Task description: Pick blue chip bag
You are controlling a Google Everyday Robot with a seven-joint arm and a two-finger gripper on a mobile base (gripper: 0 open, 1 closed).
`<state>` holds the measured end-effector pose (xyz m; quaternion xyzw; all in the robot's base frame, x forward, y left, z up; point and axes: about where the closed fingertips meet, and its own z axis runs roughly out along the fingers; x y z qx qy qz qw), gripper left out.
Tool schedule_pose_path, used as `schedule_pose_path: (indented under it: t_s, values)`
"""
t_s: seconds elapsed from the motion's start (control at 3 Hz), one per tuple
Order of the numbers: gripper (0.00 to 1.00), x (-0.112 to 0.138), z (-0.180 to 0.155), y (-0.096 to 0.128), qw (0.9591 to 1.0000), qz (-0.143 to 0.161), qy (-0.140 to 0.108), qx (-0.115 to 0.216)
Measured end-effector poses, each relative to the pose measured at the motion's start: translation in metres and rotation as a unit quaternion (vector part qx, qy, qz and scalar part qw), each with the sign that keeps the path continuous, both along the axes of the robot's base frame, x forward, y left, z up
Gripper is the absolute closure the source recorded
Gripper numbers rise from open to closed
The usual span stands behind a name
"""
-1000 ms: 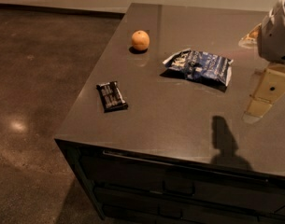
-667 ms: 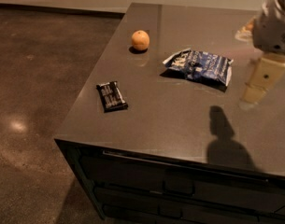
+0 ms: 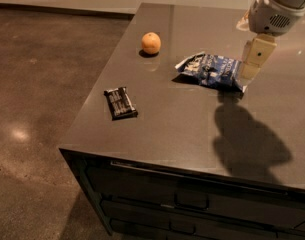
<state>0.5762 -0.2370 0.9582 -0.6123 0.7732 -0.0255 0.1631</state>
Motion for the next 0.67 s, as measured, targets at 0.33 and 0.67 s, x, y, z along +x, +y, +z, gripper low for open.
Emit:
schedule_pose_path:
  t_s: [0.33,0.67]
  values:
    - [0.0,0.045,-0.031,-0.004,0.9998,-0.015,0.014,0.007]
    - [0.0,0.07,-0.064,-0.004,0.9988,-0.027,0.04,0.014]
